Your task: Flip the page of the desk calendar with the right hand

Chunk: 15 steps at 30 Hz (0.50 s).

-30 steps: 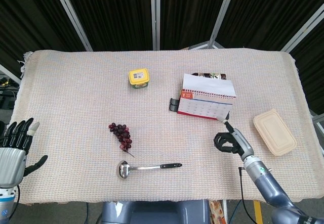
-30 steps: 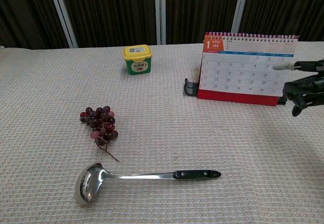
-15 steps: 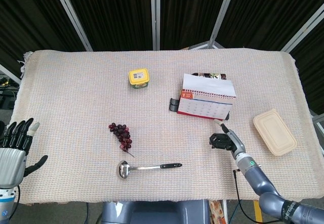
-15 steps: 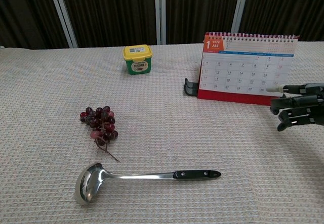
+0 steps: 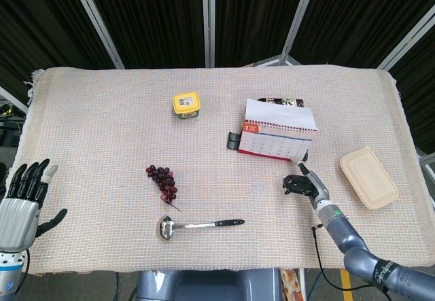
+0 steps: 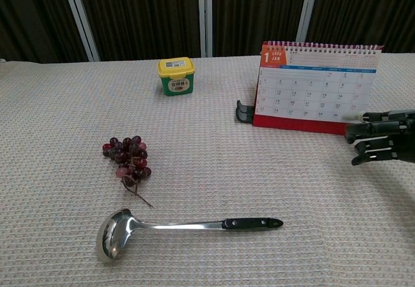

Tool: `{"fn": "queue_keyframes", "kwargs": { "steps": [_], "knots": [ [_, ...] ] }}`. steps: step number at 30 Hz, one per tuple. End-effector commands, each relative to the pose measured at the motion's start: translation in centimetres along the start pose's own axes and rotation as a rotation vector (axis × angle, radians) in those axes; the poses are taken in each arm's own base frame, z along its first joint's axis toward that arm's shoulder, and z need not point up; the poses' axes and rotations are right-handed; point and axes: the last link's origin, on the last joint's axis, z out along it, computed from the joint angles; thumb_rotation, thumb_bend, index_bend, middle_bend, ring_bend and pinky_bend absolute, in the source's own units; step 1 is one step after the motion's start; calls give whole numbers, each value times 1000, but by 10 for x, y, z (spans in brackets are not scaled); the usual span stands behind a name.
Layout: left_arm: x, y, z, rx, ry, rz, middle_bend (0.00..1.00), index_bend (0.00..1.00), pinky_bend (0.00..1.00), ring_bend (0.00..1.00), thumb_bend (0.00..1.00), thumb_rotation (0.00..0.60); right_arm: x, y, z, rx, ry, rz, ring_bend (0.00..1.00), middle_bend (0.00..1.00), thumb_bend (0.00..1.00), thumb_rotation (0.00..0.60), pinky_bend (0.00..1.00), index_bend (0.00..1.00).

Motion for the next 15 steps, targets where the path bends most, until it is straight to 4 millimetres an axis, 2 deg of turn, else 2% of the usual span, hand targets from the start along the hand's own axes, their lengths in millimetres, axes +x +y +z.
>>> {"fn": "queue_keyframes", "kwargs": {
  "steps": [1,15],
  "knots": [
    [0,0,0,1,0,-1,0,0,0,0,173,600,1,1,4,-4,6,20,654,626,428,600,514,0],
    [-1,1,1,-12,-7,-6,0,0,0,0,173,600,2,-5,19,14,25,74,655,626,430,600,513,0]
  ]
}}
